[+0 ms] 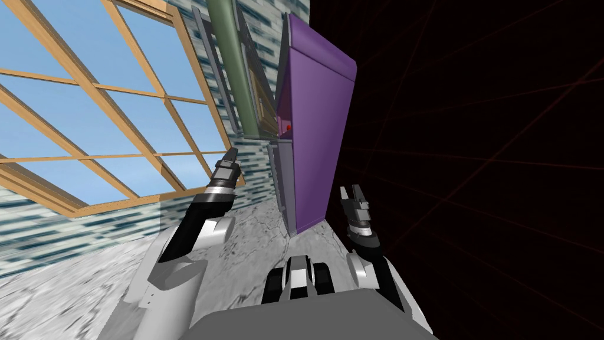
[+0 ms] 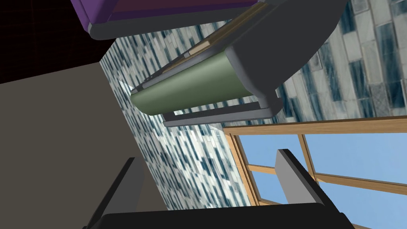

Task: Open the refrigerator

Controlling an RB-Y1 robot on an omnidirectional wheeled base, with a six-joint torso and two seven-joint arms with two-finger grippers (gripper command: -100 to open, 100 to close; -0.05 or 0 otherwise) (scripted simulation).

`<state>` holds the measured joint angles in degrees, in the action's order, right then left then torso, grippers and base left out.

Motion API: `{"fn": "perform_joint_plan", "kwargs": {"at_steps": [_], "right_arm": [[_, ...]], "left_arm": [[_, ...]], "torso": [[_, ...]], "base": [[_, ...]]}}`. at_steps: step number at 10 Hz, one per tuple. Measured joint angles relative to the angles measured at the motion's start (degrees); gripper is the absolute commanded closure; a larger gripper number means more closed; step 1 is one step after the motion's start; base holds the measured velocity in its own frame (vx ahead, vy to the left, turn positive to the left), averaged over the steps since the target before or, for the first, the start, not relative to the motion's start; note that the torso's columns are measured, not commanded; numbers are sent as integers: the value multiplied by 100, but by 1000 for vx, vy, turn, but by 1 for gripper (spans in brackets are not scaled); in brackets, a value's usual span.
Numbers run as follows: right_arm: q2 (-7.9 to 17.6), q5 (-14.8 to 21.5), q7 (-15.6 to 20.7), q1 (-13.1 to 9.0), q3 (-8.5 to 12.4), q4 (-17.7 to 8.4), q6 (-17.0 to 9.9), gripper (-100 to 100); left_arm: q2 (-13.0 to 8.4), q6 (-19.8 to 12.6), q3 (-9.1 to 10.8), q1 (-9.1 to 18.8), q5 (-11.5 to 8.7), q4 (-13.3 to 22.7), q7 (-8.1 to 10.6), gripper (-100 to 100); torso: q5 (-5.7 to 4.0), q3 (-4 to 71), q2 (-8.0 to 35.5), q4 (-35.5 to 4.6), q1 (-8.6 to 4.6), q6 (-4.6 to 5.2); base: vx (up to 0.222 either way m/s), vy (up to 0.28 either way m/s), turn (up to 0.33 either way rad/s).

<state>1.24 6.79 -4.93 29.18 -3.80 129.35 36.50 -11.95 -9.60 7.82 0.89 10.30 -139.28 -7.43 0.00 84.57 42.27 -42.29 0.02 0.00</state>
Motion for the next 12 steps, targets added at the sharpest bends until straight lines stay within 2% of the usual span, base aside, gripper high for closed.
{"fn": "perform_joint_plan", "kwargs": {"at_steps": [2, 12], "right_arm": [[0, 0, 0, 0, 0, 0, 0, 0], [0, 0, 0, 0, 0, 0, 0, 0]], "left_arm": [[-42, -260, 79, 248, 30, 4, -5, -100], [11, -1635, 268, 1316, 310, -166, -112, -100]], "torso": [[-1, 0, 0, 0, -4, 0], [0, 1, -1, 0, -1, 0]], "base": [[69, -19, 21], [75, -16, 20]]}}
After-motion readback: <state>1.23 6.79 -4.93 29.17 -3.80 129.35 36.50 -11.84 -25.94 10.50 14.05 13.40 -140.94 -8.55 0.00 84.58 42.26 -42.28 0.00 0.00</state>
